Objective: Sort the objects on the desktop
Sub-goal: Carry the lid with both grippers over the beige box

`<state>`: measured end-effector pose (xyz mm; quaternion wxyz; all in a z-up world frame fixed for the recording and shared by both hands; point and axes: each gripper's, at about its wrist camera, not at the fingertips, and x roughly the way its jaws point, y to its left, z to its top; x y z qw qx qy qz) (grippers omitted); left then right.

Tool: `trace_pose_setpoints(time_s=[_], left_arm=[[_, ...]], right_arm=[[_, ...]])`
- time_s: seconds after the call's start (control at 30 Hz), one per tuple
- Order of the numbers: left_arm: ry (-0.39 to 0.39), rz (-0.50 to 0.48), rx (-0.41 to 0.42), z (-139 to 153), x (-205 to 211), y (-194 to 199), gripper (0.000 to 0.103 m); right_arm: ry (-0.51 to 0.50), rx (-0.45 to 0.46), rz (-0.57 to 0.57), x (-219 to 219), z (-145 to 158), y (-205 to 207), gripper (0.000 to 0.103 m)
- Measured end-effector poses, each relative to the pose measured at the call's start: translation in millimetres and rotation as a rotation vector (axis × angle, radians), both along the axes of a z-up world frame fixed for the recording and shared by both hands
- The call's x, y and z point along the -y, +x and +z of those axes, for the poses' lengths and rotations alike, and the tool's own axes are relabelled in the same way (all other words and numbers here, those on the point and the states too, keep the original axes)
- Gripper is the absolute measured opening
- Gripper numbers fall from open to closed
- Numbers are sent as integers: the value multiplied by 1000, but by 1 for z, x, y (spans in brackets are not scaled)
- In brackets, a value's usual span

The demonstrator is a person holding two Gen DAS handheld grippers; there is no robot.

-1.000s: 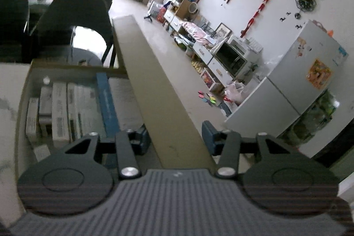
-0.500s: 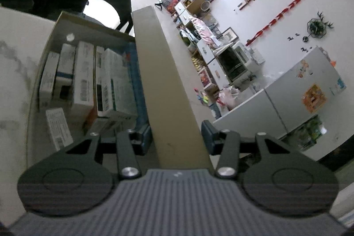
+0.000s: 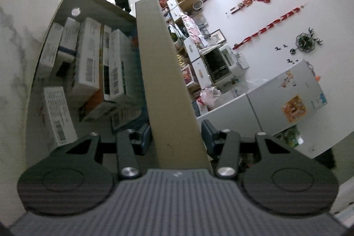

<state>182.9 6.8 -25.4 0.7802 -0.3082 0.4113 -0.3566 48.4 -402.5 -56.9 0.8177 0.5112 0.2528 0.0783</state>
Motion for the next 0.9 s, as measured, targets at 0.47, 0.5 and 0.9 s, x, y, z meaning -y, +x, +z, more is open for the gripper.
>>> trace_pose_setpoints(time_s=[0.47,0.5,0.9], left_arm=[[-28,86,110,10,-41,-16,46],[-32,90,115,10,-46,-18,46],[-90,164,90,-11,-88,-25,48]], right_arm=[[-73,46,60,-38,32,12,65],[-71,51,68,-42,34,11,65],[-144,92,125,-80,62,24,65]])
